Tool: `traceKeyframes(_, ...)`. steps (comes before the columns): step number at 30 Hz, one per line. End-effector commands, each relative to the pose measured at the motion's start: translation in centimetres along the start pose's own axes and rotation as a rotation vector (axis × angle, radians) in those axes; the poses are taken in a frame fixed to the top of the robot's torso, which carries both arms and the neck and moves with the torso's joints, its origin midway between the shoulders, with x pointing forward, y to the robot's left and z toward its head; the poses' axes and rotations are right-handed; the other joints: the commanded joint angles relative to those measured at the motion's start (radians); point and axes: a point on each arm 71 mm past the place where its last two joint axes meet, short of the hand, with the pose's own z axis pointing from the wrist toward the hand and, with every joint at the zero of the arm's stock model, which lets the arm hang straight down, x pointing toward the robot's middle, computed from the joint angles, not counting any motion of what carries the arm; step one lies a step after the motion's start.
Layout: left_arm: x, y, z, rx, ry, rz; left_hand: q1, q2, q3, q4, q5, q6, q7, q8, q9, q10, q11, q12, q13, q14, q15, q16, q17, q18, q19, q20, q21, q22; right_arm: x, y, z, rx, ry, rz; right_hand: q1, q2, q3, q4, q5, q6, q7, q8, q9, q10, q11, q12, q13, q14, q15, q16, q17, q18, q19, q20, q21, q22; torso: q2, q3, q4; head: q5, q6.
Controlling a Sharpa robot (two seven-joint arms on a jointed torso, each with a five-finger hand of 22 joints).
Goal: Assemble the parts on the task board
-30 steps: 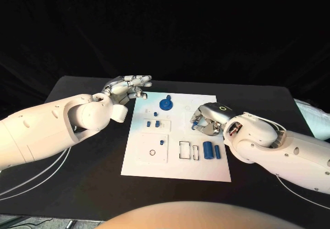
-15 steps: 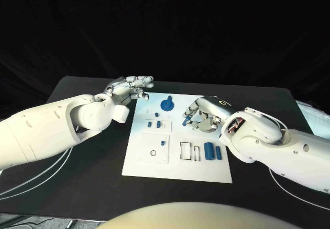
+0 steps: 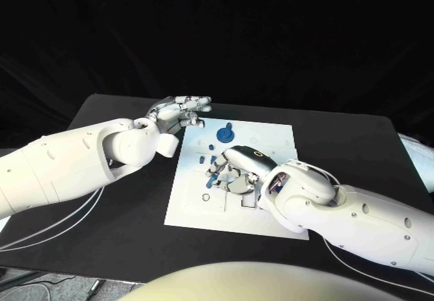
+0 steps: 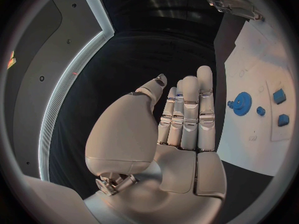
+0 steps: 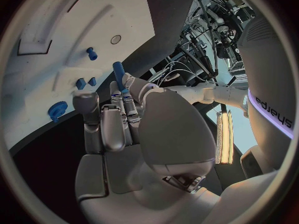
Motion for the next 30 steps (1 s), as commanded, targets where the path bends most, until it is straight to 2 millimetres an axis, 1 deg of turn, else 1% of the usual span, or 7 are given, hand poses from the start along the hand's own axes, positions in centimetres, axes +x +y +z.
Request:
traceKeyframes(1, 0.4, 0.0, 0.1, 0.005, 0.026, -0.005, 0.007, 0.004, -0.006, 0.0, -0.001, -0.005, 0.001, 0.006, -0.001, -0.008, 0.0, 0.006, 0.002, -0.007, 0.002, 0.007, -0.002, 0.011, 0.004, 0.005, -0.004, -0.001, 1.0, 0.3, 0.3, -0.052, 0.041, -0.049, 0.02, 0.013, 0.004, -0.011, 0.008, -0.005, 0.004, -0.006, -0.002, 0.034, -0.024, -0.002, 0.001, 0.041, 0.003, 0.006, -0.001, 0.003, -0.004, -0.001, 0.005, 0.001, 0.001, -0.0007, -0.0013, 0.007, -0.003)
traceKeyframes(2, 0.4, 0.0, 0.2, 0.005, 0.027, -0.005, 0.007, 0.004, -0.006, 0.0, -0.001, -0.005, 0.001, 0.006, -0.001, -0.008, 0.0, 0.006, 0.002, -0.007, 0.002, 0.007, -0.002, 0.011, 0.004, 0.005, -0.004, -0.001, 1.3, 0.3, 0.4, -0.054, 0.046, -0.052, 0.02, 0.012, 0.004, -0.012, 0.01, -0.005, 0.004, -0.006, -0.002, 0.034, -0.024, -0.002, 0.001, 0.041, 0.004, 0.007, 0.0, 0.003, -0.004, 0.0, 0.005, 0.002, 0.002, 0.0005, -0.0033, 0.009, -0.003)
traceKeyframes(3, 0.4, 0.0, 0.2, 0.005, 0.027, -0.006, 0.007, 0.004, -0.006, 0.0, -0.001, -0.005, 0.001, 0.006, -0.001, -0.008, 0.0, 0.006, 0.002, -0.007, 0.002, 0.007, -0.002, 0.011, 0.004, 0.005, -0.004, -0.001, 1.5, 0.3, 0.5, -0.055, 0.05, -0.054, 0.02, 0.012, 0.004, -0.012, 0.01, -0.005, 0.004, -0.006, -0.002, 0.034, -0.024, -0.002, 0.001, 0.041, 0.004, 0.007, 0.0, 0.003, -0.004, 0.0, 0.005, 0.002, 0.003, 0.0009, -0.0037, 0.01, -0.003)
traceKeyframes(12, 0.5, 0.1, 0.3, 0.005, 0.029, -0.004, 0.007, 0.005, -0.007, 0.0, -0.001, -0.005, 0.001, 0.007, -0.001, -0.009, 0.0, 0.007, 0.002, -0.007, 0.002, 0.007, -0.002, 0.011, 0.005, 0.005, -0.004, -0.002, 2.8, -0.1, 1.0, -0.044, 0.083, -0.07, 0.02, 0.012, 0.005, -0.013, 0.013, -0.004, 0.004, -0.006, -0.002, 0.035, -0.024, -0.003, 0.001, 0.041, 0.004, 0.006, -0.001, 0.003, -0.006, 0.0, 0.005, 0.0, 0.001, 0.0031, -0.0017, 0.011, -0.01)
traceKeyframes(19, 0.4, 0.1, 0.3, 0.005, 0.028, -0.004, 0.007, 0.005, -0.007, 0.0, -0.001, -0.005, 0.001, 0.007, -0.001, -0.009, 0.0, 0.007, 0.002, -0.007, 0.002, 0.007, -0.002, 0.011, 0.005, 0.005, -0.004, -0.002, 3.1, -0.4, 1.0, -0.03, 0.096, -0.087, 0.019, 0.012, 0.005, -0.013, 0.013, -0.004, 0.004, -0.006, -0.002, 0.035, -0.024, -0.003, 0.002, 0.041, 0.004, 0.006, -0.002, 0.003, -0.006, 0.0, 0.005, -0.001, 0.001, 0.0038, -0.003, 0.014, -0.012)
traceKeyframes(25, 0.4, 0.1, 0.3, 0.005, 0.029, -0.004, 0.007, 0.005, -0.007, 0.0, -0.001, -0.005, 0.001, 0.007, -0.001, -0.009, 0.0, 0.007, 0.002, -0.007, 0.002, 0.007, -0.002, 0.011, 0.005, 0.005, -0.004, -0.002, 3.3, -0.5, 1.0, -0.022, 0.117, -0.098, 0.016, 0.011, 0.004, -0.013, 0.013, -0.004, 0.005, -0.006, -0.002, 0.036, -0.024, -0.003, 0.002, 0.041, 0.004, 0.005, -0.003, 0.003, -0.007, 0.0, 0.004, -0.002, 0.001, 0.004, -0.0033, 0.013, -0.012)
traceKeyframes(30, 0.4, 0.2, 0.3, 0.004, 0.028, -0.004, 0.007, 0.005, -0.007, 0.0, -0.001, -0.005, 0.001, 0.007, -0.001, -0.009, 0.0, 0.007, 0.002, -0.007, 0.002, 0.007, -0.002, 0.011, 0.005, 0.005, -0.004, -0.002, 3.5, -0.5, 1.0, -0.02, 0.132, -0.103, 0.014, 0.011, 0.003, -0.013, 0.012, -0.003, 0.005, -0.006, -0.002, 0.036, -0.024, -0.003, 0.002, 0.04, 0.004, 0.004, -0.005, 0.004, -0.008, 0.0, 0.004, -0.002, 0.001, 0.0033, -0.0027, 0.011, -0.012)
